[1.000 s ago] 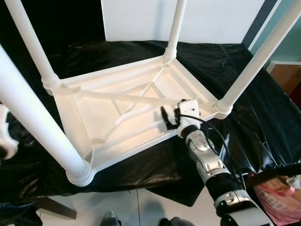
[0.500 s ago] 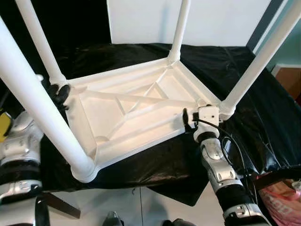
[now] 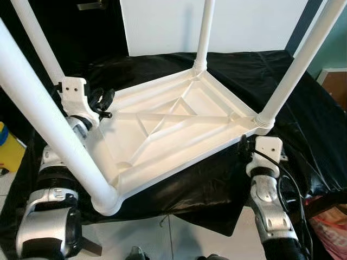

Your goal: Building children table

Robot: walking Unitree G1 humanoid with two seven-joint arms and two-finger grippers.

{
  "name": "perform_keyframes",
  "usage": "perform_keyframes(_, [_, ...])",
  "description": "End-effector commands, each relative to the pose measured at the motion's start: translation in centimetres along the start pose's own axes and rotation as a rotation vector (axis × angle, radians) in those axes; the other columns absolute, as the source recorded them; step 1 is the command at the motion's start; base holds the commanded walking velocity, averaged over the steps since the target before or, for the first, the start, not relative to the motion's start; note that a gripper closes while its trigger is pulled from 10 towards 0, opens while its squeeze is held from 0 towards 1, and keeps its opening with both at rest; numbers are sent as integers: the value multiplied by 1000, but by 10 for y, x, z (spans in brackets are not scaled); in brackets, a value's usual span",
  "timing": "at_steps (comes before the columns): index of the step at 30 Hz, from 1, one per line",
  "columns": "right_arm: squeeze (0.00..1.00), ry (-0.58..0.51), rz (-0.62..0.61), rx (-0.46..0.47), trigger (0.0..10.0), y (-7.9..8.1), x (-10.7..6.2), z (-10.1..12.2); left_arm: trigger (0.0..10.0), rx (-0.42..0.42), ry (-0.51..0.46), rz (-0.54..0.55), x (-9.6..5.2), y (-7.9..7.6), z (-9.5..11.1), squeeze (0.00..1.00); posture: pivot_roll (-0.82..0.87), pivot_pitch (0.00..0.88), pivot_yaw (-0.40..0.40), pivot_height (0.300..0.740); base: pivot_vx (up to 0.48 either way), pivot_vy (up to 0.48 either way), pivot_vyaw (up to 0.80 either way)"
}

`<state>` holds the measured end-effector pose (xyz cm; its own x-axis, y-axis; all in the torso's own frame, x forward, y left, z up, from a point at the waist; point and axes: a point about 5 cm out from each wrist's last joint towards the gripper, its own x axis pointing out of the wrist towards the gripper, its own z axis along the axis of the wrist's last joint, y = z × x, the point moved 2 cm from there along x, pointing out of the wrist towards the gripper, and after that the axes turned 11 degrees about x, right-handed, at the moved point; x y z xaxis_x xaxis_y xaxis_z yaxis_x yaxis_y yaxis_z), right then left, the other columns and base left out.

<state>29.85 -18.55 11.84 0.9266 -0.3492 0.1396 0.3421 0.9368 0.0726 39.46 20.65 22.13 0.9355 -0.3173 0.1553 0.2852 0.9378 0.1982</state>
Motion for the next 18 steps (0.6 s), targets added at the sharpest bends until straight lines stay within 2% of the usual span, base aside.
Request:
perform_keyframes(1, [0, 30, -55, -7, 10000, -10, -3, -5, 10000, -15, -49, -204, 5, -25, 4, 0, -140, 94, 25, 740, 0, 0, 0])
perform_keyframes(3, [0, 50, -76, 2, 10000, -14, -4, -8, 10000, -22, -62, -244, 6, -33, 5, 0, -142, 98, 26, 740, 0, 0, 0])
perform_keyframes(5, [0, 56, -79, 6, 10000, -14, -4, -9, 10000, -20, -67, -254, 6, -36, 6, 0, -142, 98, 26, 740, 0, 0, 0])
perform_keyframes(8, [0, 87, -71, 29, 10000, -12, -2, -14, 10000, -25, -91, -330, 3, -51, 9, 0, -142, 105, 29, 740, 0, 0, 0])
perform_keyframes(15, [0, 139, 10, 50, 10000, 0, 7, -21, 10000, -61, -112, -410, -4, -72, 11, 0, -127, 105, 23, 740, 0, 0, 0])
perform_keyframes(17, [0, 159, 76, 66, 10000, 8, 13, -22, 10000, -79, -124, -434, -9, -83, 12, 0, -108, 102, 14, 740, 0, 0, 0])
perform_keyframes(18, [0, 159, 76, 66, 10000, 8, 13, -22, 10000, -79, -124, -434, -9, -83, 12, 0, -108, 102, 14, 740, 0, 0, 0])
